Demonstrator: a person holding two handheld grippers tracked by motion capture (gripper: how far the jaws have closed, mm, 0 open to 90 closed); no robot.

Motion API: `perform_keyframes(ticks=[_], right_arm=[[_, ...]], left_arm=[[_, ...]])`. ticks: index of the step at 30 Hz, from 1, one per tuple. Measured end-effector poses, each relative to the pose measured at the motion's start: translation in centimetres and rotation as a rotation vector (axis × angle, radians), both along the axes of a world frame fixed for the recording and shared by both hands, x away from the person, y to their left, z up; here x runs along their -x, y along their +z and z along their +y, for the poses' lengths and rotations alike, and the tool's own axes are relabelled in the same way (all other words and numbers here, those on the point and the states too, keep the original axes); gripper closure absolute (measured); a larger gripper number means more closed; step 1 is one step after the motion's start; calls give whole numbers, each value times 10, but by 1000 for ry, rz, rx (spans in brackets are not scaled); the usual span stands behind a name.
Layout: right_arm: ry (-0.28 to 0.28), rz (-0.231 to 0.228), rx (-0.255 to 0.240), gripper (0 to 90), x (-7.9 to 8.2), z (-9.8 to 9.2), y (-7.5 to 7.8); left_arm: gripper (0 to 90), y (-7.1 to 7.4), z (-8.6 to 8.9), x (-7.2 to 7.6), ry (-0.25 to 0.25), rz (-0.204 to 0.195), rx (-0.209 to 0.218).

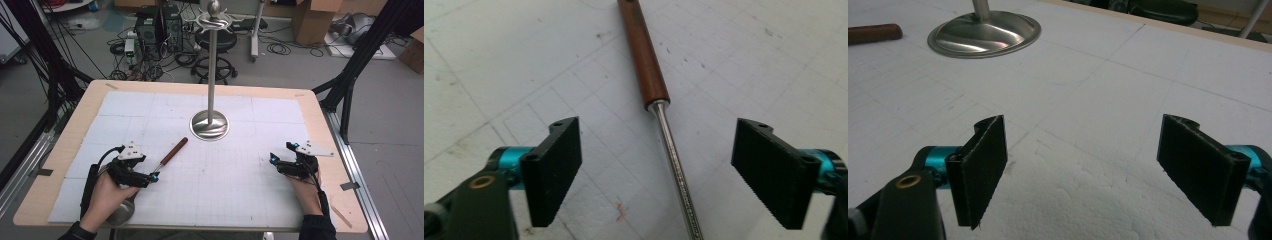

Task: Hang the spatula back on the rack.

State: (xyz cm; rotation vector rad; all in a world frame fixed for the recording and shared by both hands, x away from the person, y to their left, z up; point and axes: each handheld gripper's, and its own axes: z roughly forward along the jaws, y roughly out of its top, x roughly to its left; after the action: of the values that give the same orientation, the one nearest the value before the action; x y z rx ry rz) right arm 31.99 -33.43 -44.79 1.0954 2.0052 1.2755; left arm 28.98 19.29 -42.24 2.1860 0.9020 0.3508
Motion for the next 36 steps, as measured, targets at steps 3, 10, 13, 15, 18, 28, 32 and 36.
perform_keyframes(ticks=[3, 10, 13, 15, 18, 28, 32, 36], right_arm=[[1, -2, 1, 193, 0, 0, 0], [2, -2, 2, 193, 0, 0, 0], [2, -4, 3, 193, 0, 0, 0], [1, -5, 6, 193, 0, 0, 0], [1, -3, 5, 193, 0, 0, 0], [-1, 0, 4, 193, 0, 1, 0], [2, -1, 6, 195, 0, 0, 0], [1, -3, 9, 195, 0, 1, 0]], left_arm=[[255, -2, -3, 0, 1, 26, -33], [330, -2, -7, 0, 14, 52, -88], [377, -2, -8, 0, 12, 69, -117], [406, -2, -8, 0, 13, 82, -124], [443, -3, -9, -1, 3, 104, -140], [569, 0, -15, -4, 5, 162, -185], [641, 2, -21, -8, 21, 198, -220], [668, 3, -25, -9, 28, 203, -240]])
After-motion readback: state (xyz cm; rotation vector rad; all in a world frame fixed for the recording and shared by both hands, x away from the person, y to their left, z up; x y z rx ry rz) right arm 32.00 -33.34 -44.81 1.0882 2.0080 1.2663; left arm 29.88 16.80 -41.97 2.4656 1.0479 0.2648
